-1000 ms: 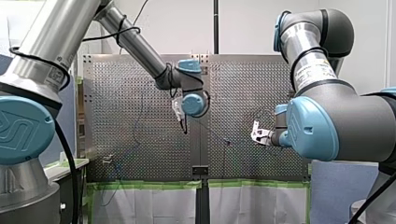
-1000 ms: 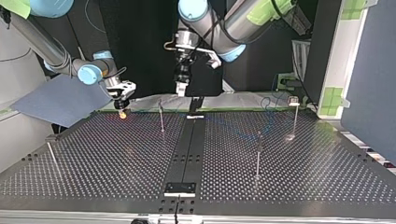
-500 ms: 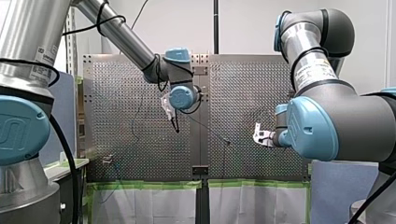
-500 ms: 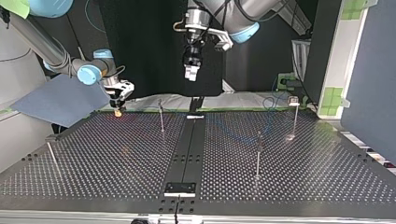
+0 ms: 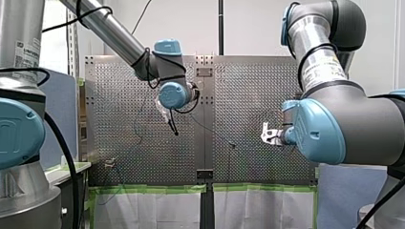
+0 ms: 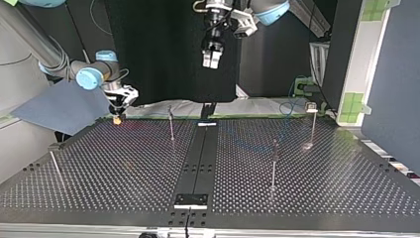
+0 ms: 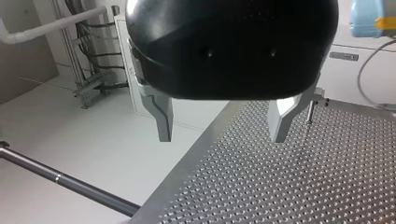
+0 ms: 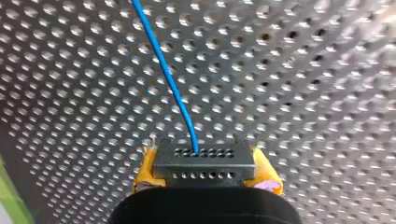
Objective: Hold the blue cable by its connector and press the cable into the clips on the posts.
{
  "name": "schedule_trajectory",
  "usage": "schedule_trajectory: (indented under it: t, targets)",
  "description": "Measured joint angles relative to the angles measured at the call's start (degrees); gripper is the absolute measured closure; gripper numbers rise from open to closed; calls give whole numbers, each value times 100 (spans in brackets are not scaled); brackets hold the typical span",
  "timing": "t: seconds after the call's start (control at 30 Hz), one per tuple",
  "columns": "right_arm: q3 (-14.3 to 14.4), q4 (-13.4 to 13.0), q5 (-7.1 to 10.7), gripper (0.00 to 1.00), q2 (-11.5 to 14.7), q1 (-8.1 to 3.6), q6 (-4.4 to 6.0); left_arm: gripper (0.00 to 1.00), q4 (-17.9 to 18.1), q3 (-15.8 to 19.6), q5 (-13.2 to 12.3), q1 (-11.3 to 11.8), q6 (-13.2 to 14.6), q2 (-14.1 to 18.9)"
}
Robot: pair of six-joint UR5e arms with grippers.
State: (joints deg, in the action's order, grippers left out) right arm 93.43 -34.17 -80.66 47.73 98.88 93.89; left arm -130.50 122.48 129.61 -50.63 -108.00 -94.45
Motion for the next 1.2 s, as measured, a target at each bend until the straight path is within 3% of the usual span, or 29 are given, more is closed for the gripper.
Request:
schedule_trajectory:
  t: [0.1, 0.27, 0.7, 1.2]
  targets:
    - [4, 133, -37, 100, 156, 12, -92, 0, 11, 154, 123, -35, 22, 105]
    - [11, 244, 40, 100, 413, 25, -118, 0, 77, 404, 172, -93, 33, 125]
    - [168, 174, 241, 100, 1072, 20, -26, 0, 200, 1132, 163, -76, 156, -142]
    - [181, 164, 252, 100, 1126, 22, -18, 0, 208, 1213, 165, -63, 175, -147]
